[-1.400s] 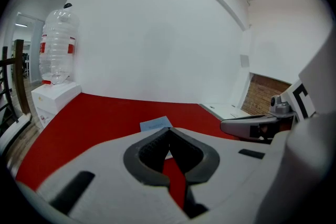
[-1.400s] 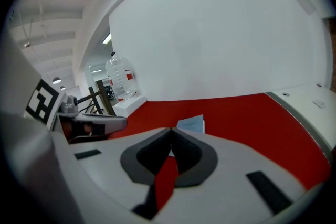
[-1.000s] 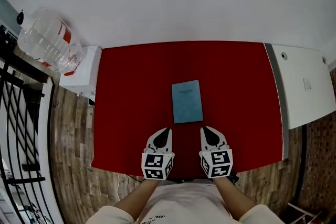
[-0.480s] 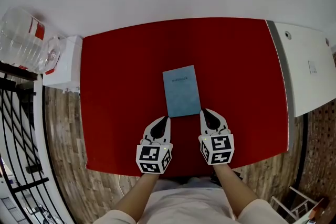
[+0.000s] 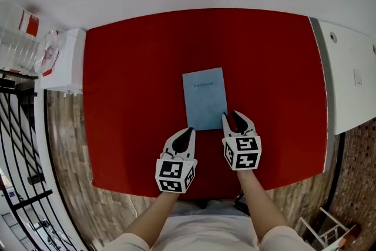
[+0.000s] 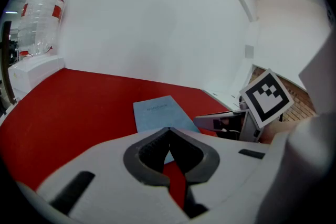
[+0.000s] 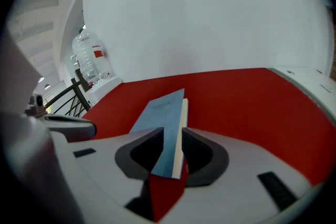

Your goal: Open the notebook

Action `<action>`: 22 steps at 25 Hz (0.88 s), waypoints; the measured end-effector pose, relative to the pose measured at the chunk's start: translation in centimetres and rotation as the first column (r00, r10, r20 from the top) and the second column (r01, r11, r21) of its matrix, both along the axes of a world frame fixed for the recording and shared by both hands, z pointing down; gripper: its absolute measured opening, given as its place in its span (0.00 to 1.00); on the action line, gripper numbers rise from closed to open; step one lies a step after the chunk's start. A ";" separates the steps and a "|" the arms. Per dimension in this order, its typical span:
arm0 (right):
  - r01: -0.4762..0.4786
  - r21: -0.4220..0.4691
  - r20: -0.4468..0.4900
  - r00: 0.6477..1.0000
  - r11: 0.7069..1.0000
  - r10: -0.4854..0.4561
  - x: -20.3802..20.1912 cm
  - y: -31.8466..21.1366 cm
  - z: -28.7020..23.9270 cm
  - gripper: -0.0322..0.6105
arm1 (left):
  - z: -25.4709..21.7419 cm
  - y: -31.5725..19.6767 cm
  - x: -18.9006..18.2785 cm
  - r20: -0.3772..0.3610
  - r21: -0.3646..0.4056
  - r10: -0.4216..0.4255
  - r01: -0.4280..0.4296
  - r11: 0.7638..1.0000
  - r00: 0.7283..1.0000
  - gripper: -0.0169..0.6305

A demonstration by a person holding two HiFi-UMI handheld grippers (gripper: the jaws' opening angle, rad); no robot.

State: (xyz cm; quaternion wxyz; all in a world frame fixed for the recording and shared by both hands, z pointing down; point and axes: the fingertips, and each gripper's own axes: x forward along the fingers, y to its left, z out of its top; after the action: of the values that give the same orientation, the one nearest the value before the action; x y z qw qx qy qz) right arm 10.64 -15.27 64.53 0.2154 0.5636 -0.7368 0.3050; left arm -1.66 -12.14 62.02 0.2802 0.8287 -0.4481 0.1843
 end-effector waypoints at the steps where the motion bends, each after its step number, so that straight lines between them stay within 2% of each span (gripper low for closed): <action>1: 0.000 -0.025 0.016 1.000 1.000 0.000 0.1 -0.1 0.7 0.19 | 0.2 0.0 0.0 0.001 -0.005 0.000 0.000 1.000 1.000 0.04; 5: 0.003 -0.130 0.131 0.991 0.992 0.014 0.1 -0.2 2.9 0.19 | 0.7 -0.1 -0.1 -0.002 -0.017 -0.005 0.005 1.000 1.000 0.04; 8: 0.023 -0.173 0.182 0.983 0.985 0.009 0.2 -0.3 3.8 0.19 | 0.7 -0.3 0.1 -0.005 -0.016 -0.006 0.006 1.000 1.000 0.04; 22: 0.063 -0.250 0.226 0.974 0.966 -0.005 -0.2 -0.4 6.0 0.19 | 1.5 -0.4 0.0 -0.005 -0.031 -0.018 0.018 0.999 1.000 0.04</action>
State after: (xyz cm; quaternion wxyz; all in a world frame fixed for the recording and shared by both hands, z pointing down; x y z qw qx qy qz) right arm 10.44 -15.64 70.57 0.2072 0.4806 -0.7205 0.4549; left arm -1.61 -12.54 63.51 0.2958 0.8206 -0.4520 0.1866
